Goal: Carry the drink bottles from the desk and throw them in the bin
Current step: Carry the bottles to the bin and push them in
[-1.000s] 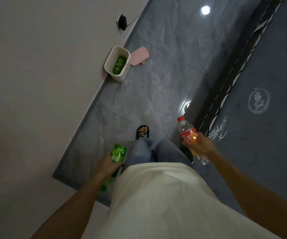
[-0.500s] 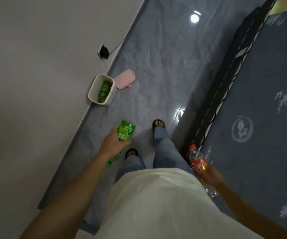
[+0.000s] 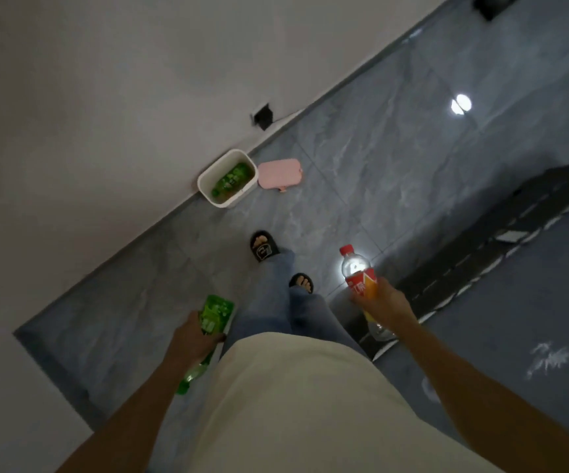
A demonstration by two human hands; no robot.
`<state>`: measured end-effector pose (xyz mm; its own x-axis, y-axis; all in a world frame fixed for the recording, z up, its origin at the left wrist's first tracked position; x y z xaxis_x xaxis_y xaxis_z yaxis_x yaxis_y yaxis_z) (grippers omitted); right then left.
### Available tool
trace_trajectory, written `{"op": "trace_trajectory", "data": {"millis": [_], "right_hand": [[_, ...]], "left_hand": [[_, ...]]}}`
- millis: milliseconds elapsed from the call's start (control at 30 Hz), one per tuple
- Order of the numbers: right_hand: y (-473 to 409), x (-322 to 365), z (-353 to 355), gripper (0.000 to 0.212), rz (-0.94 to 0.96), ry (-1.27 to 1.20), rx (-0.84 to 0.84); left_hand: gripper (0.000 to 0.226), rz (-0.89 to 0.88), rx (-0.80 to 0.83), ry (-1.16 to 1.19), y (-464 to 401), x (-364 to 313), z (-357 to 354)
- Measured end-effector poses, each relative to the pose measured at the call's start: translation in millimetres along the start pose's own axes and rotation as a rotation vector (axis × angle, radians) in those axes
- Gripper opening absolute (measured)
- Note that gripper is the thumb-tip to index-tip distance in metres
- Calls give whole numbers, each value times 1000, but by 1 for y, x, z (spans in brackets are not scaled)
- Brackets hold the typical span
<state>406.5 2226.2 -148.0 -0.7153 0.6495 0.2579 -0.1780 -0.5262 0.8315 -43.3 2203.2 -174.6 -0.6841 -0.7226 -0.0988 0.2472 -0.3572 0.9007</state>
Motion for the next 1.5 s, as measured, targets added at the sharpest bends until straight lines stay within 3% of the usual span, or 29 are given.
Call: {"op": "trace_trajectory", "data": {"millis": [267,633,767,900,1000,1167,1300,1433,1500], "right_hand": [[-88,136,55,87,236,205,40],[-129,145,81,65,264,606,231],[-167,150,89,58,283,625,279],[-228,177,86,77,239,542,217],[-281,225,67,83,325,551,202],[-372,337,-2,42,681,694,225],[-445,403,-76,54,865,877,182],[-504,431,-143,87,961,846,198],[-532,430,-182,79,1013,922,252]], "left_hand": [[75,137,1,146,-21,2,8],[72,-32,-58,428,-74,-130,70],[67,-84,-114,478,-103,-162,77],[65,-79,-166,504,-148,-178,68],[62,-79,-183,507,-187,-185,58],[57,-118,-244,442,-276,-197,42],[56,-138,-335,400,-350,-198,24],[71,-163,-428,358,-417,-198,7],[75,-178,-466,355,-444,-196,2]]}}
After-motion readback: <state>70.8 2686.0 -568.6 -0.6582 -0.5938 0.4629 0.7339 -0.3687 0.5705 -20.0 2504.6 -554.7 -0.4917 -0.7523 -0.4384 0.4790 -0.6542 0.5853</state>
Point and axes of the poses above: each hand's wrist, its own y-axis away from the middle knuckle, its own z-axis out of the back of the hand, x = y × z, the point moved 8 cm from there along -y, towards the middle knuckle, and after that the axes turned 7 degrees about z, right-handed, at the moved point
